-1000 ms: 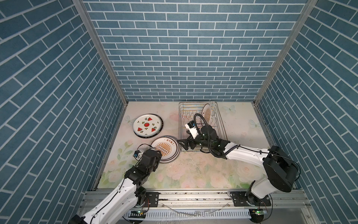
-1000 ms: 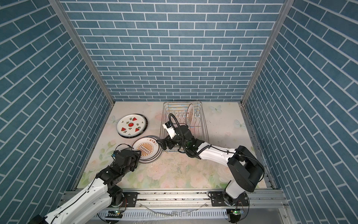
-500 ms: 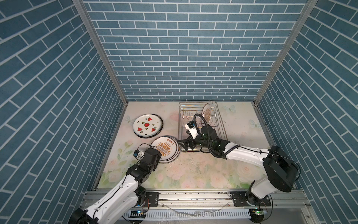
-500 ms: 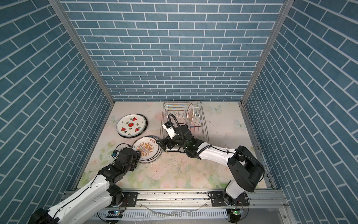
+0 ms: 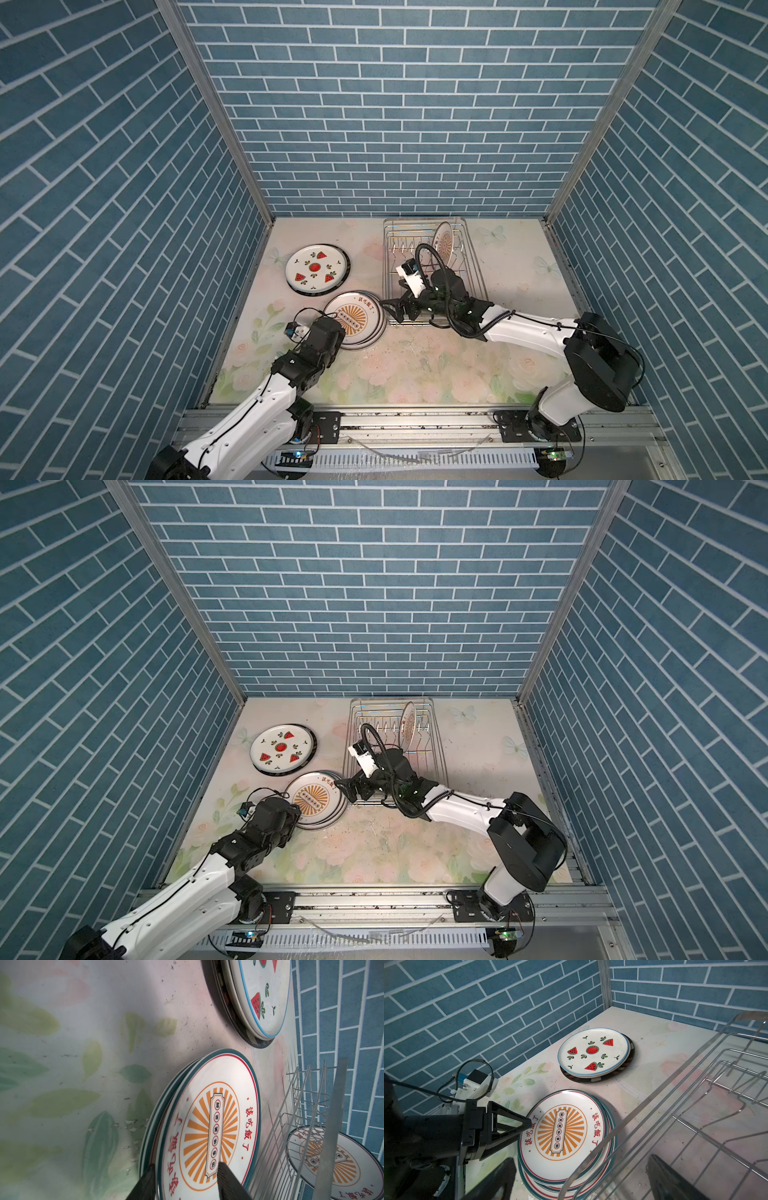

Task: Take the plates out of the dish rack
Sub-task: 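Open the left gripper and release the plate onto the stack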

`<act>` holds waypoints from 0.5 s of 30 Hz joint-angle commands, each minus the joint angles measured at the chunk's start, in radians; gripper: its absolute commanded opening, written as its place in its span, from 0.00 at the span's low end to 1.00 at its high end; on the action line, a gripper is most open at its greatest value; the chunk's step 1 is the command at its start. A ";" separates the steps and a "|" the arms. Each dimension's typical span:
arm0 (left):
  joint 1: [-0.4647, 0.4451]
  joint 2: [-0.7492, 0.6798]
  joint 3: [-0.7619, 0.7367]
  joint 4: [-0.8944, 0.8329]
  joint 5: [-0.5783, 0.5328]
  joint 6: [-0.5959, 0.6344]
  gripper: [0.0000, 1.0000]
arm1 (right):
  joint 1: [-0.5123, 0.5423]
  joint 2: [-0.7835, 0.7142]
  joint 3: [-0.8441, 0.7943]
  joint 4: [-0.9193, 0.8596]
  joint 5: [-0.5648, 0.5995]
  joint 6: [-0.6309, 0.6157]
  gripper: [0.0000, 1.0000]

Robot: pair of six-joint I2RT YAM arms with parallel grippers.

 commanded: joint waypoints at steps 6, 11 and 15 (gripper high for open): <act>-0.018 0.008 0.002 0.024 0.017 0.002 0.48 | 0.007 -0.005 -0.004 0.016 0.017 -0.035 0.99; -0.023 0.007 -0.002 0.035 0.027 0.004 0.48 | 0.007 -0.004 0.000 0.013 0.014 -0.032 0.99; -0.023 -0.018 0.006 -0.013 0.006 0.000 0.48 | 0.007 -0.010 -0.004 0.010 0.012 -0.032 0.99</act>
